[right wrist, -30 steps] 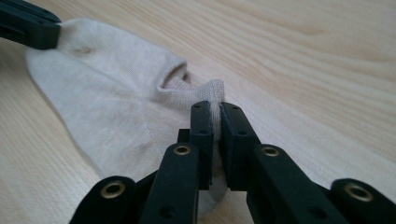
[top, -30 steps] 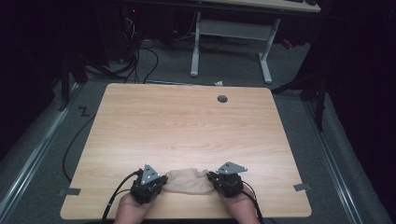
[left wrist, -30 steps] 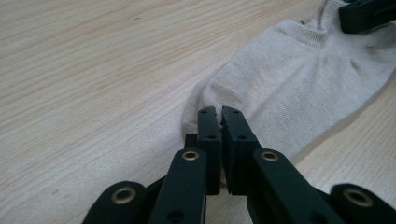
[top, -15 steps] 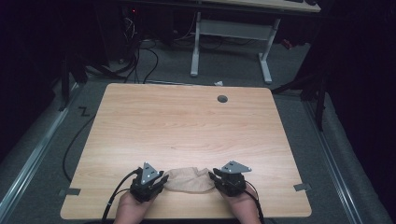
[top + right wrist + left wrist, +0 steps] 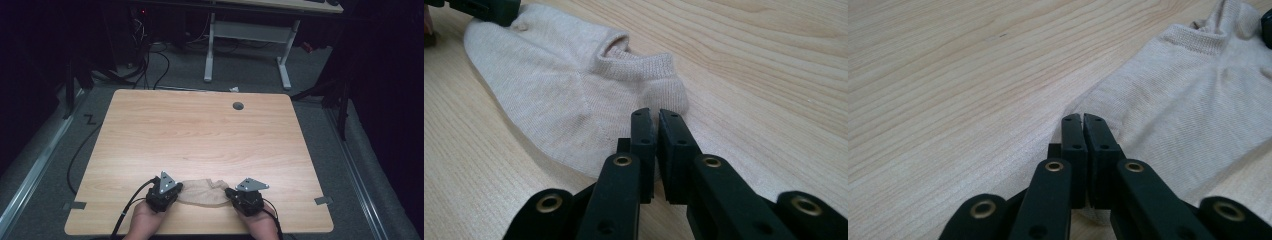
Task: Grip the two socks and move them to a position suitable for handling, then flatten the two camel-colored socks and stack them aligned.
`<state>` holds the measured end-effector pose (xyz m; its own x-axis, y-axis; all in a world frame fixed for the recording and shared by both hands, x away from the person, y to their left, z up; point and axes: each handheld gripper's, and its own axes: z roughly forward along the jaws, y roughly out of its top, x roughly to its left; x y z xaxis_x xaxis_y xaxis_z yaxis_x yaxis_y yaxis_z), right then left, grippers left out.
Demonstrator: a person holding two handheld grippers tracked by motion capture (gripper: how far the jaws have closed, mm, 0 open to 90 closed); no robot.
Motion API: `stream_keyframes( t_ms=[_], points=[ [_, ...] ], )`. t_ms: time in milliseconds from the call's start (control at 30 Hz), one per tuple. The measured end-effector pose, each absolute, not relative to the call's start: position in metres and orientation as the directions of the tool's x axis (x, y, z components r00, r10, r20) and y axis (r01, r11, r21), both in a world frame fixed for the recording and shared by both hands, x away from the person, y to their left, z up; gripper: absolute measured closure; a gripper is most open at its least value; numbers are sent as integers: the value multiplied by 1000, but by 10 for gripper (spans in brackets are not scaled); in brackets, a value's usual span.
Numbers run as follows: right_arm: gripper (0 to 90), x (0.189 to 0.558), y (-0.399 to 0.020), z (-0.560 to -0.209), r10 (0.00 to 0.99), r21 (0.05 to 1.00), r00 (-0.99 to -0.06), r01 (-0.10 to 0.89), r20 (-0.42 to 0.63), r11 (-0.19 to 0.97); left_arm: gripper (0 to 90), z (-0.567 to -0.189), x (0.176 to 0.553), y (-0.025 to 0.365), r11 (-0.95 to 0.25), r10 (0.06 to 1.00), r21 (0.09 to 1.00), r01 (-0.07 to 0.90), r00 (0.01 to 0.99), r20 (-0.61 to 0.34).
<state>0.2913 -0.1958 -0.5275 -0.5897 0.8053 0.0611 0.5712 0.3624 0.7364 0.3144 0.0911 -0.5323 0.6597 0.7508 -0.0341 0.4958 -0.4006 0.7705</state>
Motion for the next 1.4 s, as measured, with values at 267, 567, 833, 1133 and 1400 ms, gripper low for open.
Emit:
stream_keyframes(
  t_ms=[267, 567, 833, 1133, 1400],
  points=[
    [835, 298, -195, -521, 801, 758, -593, 558, 80, 337, 832, -525, 321, 102, -376, 768, 794, 477, 640, -22],
    [831, 309, -219, -515, 849, 784, -520, 562, 89, 262, 816, -516, 335, 134, -323, 816, 815, 481, 577, -17],
    [811, 314, -242, -519, 890, 782, -451, 579, 73, 229, 744, -515, 350, 173, -289, 860, 808, 514, 510, -17],
    [677, 320, -264, -521, 924, 797, -382, 565, 23, 213, 602, -518, 339, 207, -231, 890, 825, 516, 455, -35],
    [597, 313, -282, -522, 945, 819, -324, 552, 35, 159, 571, -523, 331, 217, -211, 904, 821, 531, 425, -43]
  ],
)
